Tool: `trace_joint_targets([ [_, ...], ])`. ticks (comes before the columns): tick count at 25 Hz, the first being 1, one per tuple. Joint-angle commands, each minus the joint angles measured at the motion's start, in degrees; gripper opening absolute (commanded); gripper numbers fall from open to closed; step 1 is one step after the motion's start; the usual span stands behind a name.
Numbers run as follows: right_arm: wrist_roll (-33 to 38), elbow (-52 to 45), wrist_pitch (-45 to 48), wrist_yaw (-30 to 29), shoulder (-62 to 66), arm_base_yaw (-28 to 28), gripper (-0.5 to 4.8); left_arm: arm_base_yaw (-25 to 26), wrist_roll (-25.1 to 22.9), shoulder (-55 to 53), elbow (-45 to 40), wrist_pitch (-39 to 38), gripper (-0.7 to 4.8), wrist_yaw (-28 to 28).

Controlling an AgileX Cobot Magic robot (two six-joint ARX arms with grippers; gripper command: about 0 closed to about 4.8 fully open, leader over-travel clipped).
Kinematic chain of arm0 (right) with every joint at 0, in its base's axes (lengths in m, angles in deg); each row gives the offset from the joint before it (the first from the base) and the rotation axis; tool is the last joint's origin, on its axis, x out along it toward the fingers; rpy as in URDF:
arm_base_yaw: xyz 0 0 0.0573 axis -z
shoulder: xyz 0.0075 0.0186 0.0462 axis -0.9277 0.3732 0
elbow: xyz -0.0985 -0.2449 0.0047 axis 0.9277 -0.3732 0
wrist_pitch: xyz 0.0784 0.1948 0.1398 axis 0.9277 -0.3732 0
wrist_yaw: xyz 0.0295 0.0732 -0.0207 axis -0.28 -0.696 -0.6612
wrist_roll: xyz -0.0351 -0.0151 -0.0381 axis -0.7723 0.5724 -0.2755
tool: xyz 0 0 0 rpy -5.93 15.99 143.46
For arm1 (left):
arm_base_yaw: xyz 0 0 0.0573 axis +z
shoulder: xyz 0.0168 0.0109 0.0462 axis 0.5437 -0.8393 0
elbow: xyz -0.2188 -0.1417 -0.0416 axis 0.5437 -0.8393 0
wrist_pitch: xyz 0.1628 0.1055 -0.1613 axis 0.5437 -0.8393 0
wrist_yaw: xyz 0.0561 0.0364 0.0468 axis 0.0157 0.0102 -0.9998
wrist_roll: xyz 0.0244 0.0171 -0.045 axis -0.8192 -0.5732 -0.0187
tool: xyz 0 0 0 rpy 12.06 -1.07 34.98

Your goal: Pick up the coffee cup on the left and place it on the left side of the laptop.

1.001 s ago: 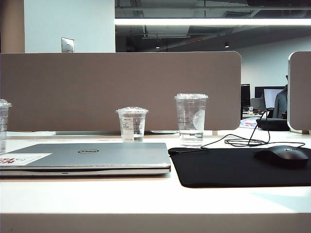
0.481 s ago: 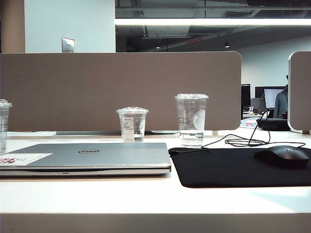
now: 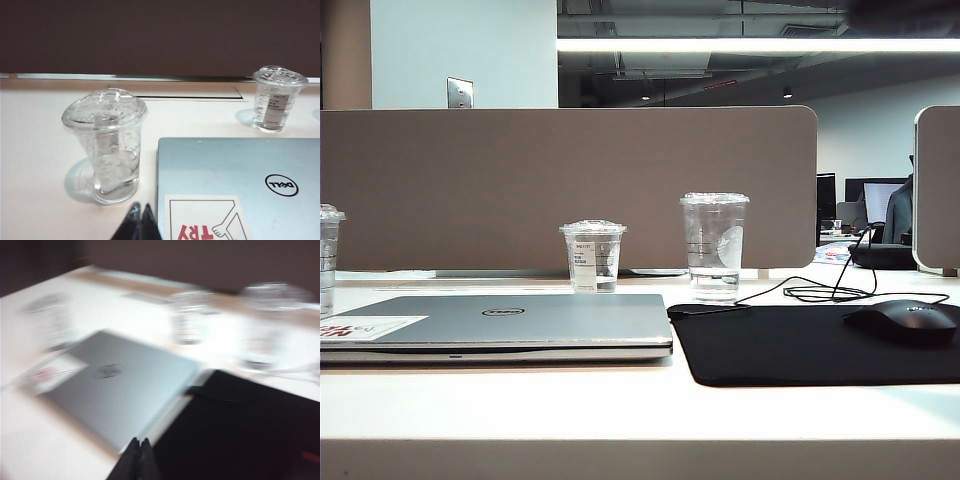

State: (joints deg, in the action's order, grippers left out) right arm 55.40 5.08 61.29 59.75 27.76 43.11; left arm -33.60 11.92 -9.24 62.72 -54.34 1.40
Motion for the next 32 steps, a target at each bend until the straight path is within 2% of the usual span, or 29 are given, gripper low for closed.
trace_joint_targets([
  [1, -0.3, -3.8, 5.8, 5.9, -3.7, 4.6, -0.04, 0.0, 0.0, 0.0, 0.2, 0.6, -0.05, 0.0],
  [4, -0.3, -7.7, 9.4, 7.7, -7.9, 9.0, -0.04, 0.1, 0.0, 0.0, 0.2, 0.6, -0.05, 0.0],
  [8, -0.3, -13.3, 10.7, 13.4, -15.5, 16.3, -0.04, 0.1, 0.0, 0.0, 0.2, 0.6, -0.05, 0.0],
  [11, -0.3, -17.1, 10.8, 14.0, -22.2, 21.7, -0.04, 0.1, 0.0, 0.0, 0.2, 0.6, -0.05, 0.0],
  [14, -0.3, -20.2, 10.8, 13.9, -26.8, 24.0, -0.04, 0.0, 0.0, 0.0, 0.2, 0.6, -0.05, 0.0],
  [22, -0.1, -25.8, 12.4, 13.7, -28.8, 23.9, -0.04, 0.1, 0.0, 0.0, 0.2, 0.6, -0.05, 0.0],
  [32, -0.1, -25.9, 14.4, 13.8, -28.8, 23.9, -0.04, 0.1, 0.0, 0.0, 0.2, 0.6, -0.05, 0.0],
])
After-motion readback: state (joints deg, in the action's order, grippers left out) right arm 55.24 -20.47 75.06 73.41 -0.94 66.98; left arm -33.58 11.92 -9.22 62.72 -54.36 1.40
